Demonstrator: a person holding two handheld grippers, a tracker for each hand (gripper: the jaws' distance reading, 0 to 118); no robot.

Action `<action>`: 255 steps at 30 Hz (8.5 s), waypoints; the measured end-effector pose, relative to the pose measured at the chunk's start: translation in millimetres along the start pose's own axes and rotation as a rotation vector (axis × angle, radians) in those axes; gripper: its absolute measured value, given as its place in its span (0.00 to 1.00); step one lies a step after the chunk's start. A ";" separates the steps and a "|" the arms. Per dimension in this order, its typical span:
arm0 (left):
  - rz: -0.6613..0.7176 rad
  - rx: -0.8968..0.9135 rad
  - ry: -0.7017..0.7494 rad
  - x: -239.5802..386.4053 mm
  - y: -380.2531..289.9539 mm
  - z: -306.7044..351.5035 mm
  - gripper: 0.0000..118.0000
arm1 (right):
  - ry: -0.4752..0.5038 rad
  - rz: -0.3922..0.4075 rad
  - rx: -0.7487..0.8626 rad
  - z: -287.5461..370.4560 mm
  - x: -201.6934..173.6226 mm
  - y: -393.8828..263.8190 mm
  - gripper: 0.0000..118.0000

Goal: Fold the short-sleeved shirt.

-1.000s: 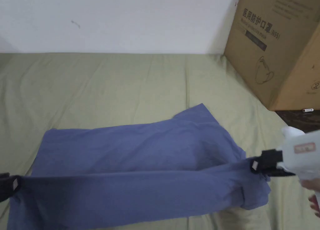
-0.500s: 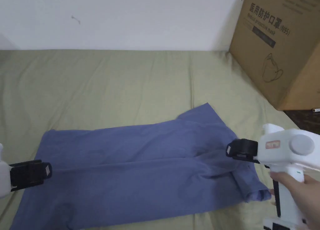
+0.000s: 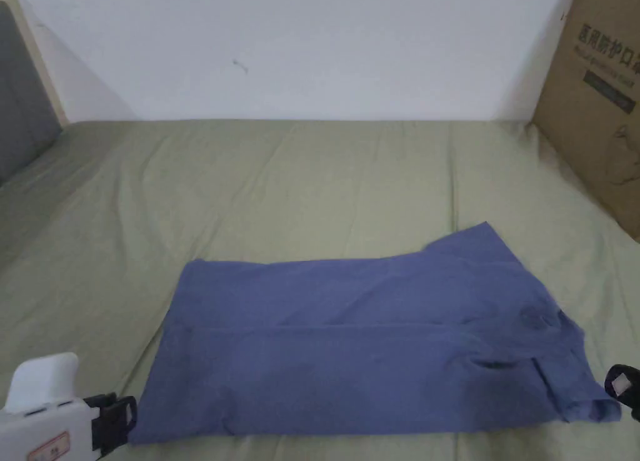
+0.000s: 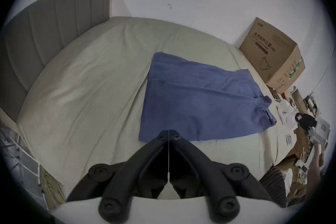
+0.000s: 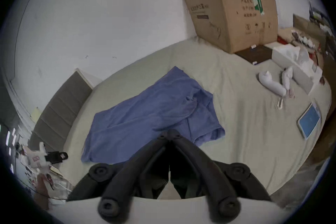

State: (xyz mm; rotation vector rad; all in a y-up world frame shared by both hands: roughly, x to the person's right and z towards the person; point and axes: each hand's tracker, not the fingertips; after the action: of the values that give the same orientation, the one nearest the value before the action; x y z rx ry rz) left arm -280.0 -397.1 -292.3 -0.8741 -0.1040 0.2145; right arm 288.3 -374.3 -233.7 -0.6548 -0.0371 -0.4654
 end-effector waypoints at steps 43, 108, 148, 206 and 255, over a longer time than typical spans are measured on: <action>-0.062 -0.098 0.010 -5.7 25.2 -36.7 0.03 | -0.192 0.161 -0.468 -64.5 89.4 52.4 0.01; -0.326 -0.061 -0.054 22.5 148.0 -119.9 0.04 | -0.246 0.045 -0.446 -297.2 50.6 138.0 0.99; -0.202 -0.140 -0.127 -49.7 -47.5 -3.4 0.61 | -0.226 0.126 -0.333 15.2 83.0 -53.6 0.73; 0.151 -0.299 -0.523 -71.7 -13.3 -57.6 0.05 | -0.039 0.282 -0.228 7.4 -67.9 -26.7 0.00; -0.278 -0.465 -0.405 140.0 -29.2 -80.5 0.01 | 0.030 0.140 -0.209 19.1 -24.3 -35.7 0.00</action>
State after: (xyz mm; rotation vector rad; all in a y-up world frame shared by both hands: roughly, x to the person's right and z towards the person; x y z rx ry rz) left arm -125.2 -443.5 -320.7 -1.2560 -0.6700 0.1041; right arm 253.3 -377.9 -202.3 -0.8490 0.0868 -0.3462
